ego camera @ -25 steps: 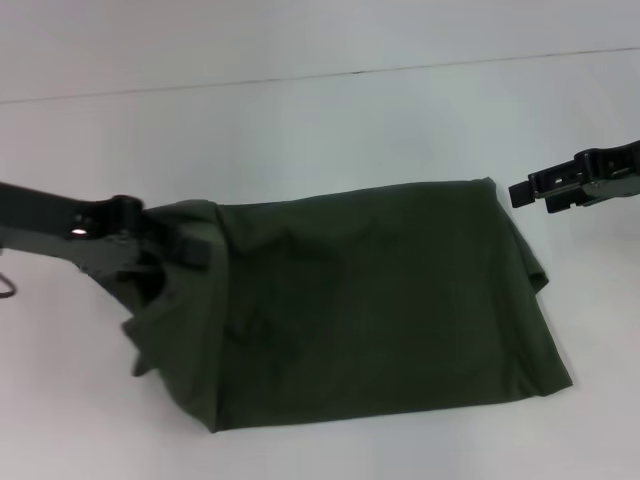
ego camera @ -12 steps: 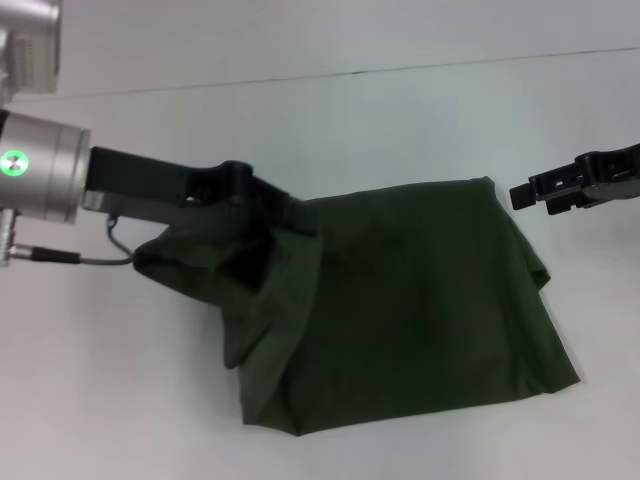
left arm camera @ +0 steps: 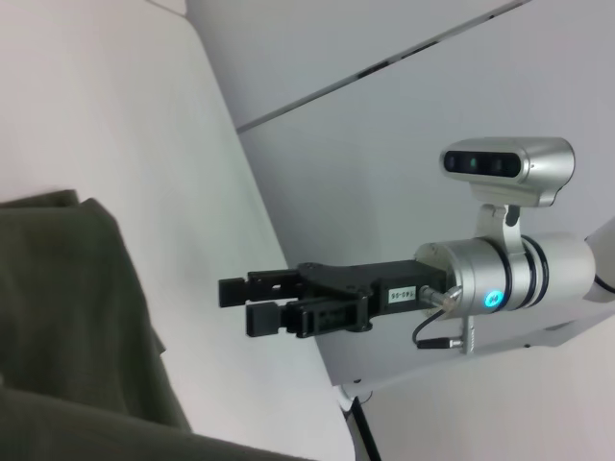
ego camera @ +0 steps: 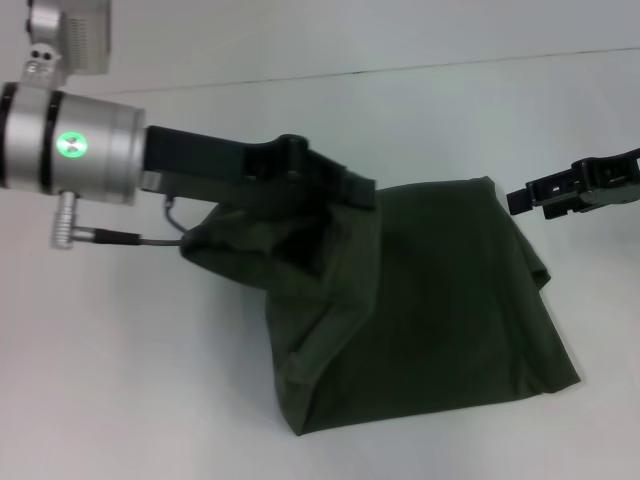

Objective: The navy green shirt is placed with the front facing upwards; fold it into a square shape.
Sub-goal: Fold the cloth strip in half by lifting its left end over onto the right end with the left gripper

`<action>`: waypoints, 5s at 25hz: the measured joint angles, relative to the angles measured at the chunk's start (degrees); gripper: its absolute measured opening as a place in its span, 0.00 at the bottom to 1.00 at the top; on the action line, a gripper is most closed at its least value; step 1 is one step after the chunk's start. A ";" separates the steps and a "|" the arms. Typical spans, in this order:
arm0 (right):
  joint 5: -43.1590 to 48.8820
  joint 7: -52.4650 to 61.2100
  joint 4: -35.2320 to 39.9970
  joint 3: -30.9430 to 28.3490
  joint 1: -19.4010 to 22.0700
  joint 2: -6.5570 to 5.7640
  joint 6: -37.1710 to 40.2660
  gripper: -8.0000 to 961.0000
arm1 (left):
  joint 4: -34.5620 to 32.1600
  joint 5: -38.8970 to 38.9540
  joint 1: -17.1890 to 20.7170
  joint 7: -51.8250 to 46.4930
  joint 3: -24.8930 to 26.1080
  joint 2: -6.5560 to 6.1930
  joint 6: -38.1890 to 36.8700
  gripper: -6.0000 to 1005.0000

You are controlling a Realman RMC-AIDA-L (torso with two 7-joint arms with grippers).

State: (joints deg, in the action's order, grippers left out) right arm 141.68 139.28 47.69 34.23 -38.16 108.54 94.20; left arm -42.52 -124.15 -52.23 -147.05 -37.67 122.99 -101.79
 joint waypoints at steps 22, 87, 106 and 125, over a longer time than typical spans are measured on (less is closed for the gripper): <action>0.00 -0.15 -0.06 -0.16 -0.25 0.00 -0.08 0.83 | 20.05 5.38 -6.85 11.10 -1.71 1.48 14.55 0.04; -12.99 -65.39 -9.04 -1.39 9.64 10.42 -3.99 0.01 | 10.79 10.62 -2.17 7.67 -2.98 -2.15 10.82 0.04; -14.18 -70.94 -25.14 1.64 2.74 11.40 -15.68 0.01 | 6.26 12.70 0.10 6.72 -3.37 -1.74 7.63 0.04; -14.19 -75.06 -36.58 3.46 -4.03 11.95 -22.26 0.01 | 3.41 13.68 1.38 6.69 -3.29 -1.00 5.55 0.04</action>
State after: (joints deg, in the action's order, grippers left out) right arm 127.49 64.22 11.11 37.70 -42.19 120.49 71.94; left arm -39.12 -110.47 -50.85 -140.36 -40.97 121.99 -96.25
